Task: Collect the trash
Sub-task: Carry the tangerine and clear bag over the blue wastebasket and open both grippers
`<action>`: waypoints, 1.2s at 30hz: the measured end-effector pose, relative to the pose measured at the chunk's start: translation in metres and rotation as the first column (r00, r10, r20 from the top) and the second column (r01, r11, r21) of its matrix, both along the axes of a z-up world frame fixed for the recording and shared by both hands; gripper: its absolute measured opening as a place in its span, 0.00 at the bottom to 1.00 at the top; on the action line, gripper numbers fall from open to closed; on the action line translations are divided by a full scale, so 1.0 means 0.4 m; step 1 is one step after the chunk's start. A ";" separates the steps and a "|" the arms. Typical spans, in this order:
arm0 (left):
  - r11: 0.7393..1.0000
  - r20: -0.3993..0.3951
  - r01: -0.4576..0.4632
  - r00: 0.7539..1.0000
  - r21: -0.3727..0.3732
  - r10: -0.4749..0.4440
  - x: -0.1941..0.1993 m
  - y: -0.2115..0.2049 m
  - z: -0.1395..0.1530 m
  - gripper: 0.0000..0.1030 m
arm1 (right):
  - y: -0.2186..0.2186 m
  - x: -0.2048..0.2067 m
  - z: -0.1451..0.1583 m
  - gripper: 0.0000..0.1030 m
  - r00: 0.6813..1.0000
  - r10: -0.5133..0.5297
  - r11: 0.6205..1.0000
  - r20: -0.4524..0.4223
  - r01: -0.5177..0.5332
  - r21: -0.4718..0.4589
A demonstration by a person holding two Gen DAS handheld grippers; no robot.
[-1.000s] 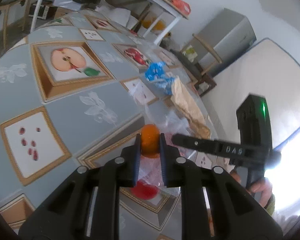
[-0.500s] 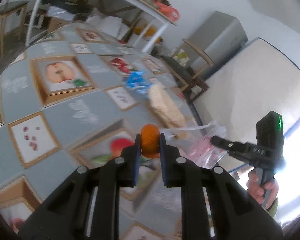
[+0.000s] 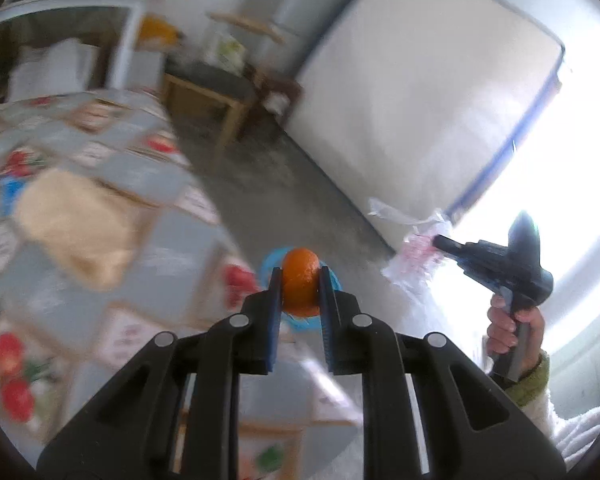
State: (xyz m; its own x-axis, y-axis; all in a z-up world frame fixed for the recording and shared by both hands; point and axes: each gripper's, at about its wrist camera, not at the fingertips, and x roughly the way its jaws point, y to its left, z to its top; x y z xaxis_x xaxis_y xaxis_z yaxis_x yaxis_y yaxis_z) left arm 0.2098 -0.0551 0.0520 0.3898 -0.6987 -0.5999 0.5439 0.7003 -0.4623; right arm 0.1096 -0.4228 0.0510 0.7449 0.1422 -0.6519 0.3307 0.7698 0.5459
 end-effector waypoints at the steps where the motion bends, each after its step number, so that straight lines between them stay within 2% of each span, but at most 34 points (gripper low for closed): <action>1: 0.999 -0.022 0.028 0.999 0.017 -0.027 0.009 -0.045 -0.012 0.15 | -0.030 -0.007 -0.028 0.14 1.000 -0.021 1.000 -0.018 0.022 0.008; 3: 0.996 -0.069 0.080 0.995 0.046 -0.077 0.028 -0.134 -0.039 0.16 | -0.090 -0.010 -0.093 0.14 0.996 -0.069 0.997 -0.059 0.071 0.032; 6: 0.983 -0.179 0.157 0.974 0.097 -0.138 0.075 -0.284 -0.109 0.16 | -0.163 0.011 -0.191 0.14 0.986 -0.122 0.988 -0.114 0.132 0.086; 10: 0.970 -0.290 0.202 0.944 0.138 -0.155 0.156 -0.432 -0.198 0.16 | -0.223 0.056 -0.295 0.14 0.975 -0.149 0.976 -0.166 0.172 0.136; 17: 0.952 -0.372 0.234 0.916 0.195 -0.149 0.295 -0.655 -0.320 0.16 | -0.302 0.186 -0.444 0.14 0.957 -0.167 0.963 -0.239 0.210 0.166; 18: 0.953 -0.369 0.223 0.920 0.205 -0.136 0.317 -0.685 -0.333 0.18 | -0.314 0.204 -0.462 0.14 0.954 -0.173 0.961 -0.245 0.218 0.169; 20: 0.954 -0.357 0.214 0.925 0.209 -0.129 0.342 -0.728 -0.353 0.28 | -0.339 0.254 -0.510 0.18 0.949 -0.183 0.956 -0.257 0.233 0.179; 21: 0.957 -0.357 0.209 0.925 0.203 -0.126 0.353 -0.743 -0.359 0.41 | -0.350 0.280 -0.538 0.18 0.946 -0.185 0.953 -0.267 0.239 0.186; 22: 0.960 -0.359 0.198 0.926 0.201 -0.116 0.369 -0.761 -0.371 0.53 | -0.359 0.301 -0.571 0.24 0.941 -0.187 0.948 -0.282 0.248 0.201; 23: 0.962 -0.356 0.179 0.929 0.204 -0.098 0.380 -0.773 -0.380 0.55 | -0.364 0.316 -0.593 0.34 0.939 -0.183 0.943 -0.292 0.251 0.217; 25: 0.967 -0.361 0.159 0.929 0.197 -0.080 0.389 -0.776 -0.387 0.57 | -0.369 0.346 -0.657 0.44 0.926 -0.172 0.942 -0.337 0.255 0.217; 28: 0.976 -0.379 0.152 0.922 0.154 -0.084 0.381 -0.748 -0.375 0.59 | -0.363 0.351 -0.709 0.45 0.906 -0.172 0.945 -0.387 0.263 0.195; 30: 0.975 -0.350 0.159 0.932 0.153 -0.097 0.367 -0.719 -0.350 0.61 | -0.365 0.342 -0.727 0.45 0.904 -0.171 0.944 -0.392 0.264 0.197; 36: 0.981 -0.279 0.145 0.955 0.128 -0.104 0.330 -0.630 -0.261 0.62 | -0.375 0.289 -0.692 0.46 0.911 -0.190 0.948 -0.367 0.267 0.172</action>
State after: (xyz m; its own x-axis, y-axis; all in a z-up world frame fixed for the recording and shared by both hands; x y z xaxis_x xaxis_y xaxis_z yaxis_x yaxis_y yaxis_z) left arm 0.3419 -0.3070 -0.0525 0.1150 -0.6288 -0.7690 0.5003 0.7055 -0.5020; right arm 0.2251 -0.5727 -0.2258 0.5110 0.1593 -0.8447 0.6787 0.5282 0.5102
